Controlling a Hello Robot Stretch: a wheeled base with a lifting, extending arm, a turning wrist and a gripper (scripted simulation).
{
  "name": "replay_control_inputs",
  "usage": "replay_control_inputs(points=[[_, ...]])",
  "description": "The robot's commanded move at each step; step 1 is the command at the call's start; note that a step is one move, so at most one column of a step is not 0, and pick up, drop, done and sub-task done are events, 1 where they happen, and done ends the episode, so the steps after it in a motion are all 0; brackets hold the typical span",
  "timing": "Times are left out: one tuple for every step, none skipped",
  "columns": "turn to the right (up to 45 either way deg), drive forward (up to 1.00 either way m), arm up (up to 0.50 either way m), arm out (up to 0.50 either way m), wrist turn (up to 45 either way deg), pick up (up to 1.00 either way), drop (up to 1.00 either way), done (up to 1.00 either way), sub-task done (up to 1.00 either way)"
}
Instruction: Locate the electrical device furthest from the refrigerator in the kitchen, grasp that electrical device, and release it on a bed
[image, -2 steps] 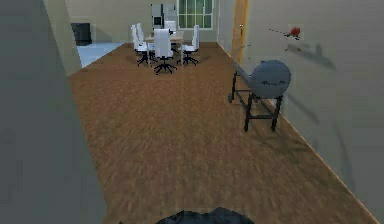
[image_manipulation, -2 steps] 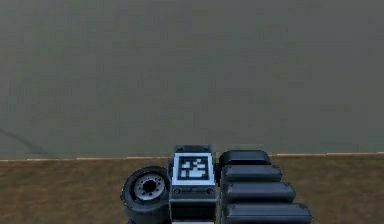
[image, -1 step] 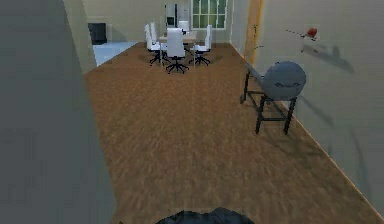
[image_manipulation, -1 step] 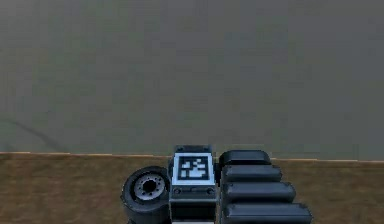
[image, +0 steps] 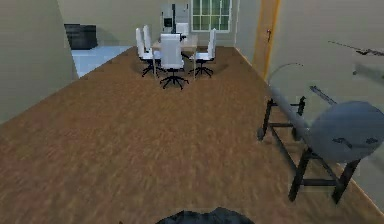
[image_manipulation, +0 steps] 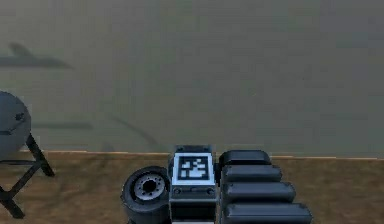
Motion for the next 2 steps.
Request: replay_control_inputs(points=[[0.0,0.40,0.00,0.00,0.0,0.00,0.00,0.00,0.00],[-24.0,0.00,0.00,0.00,0.0,0.00,0.00,0.00,0.00]])
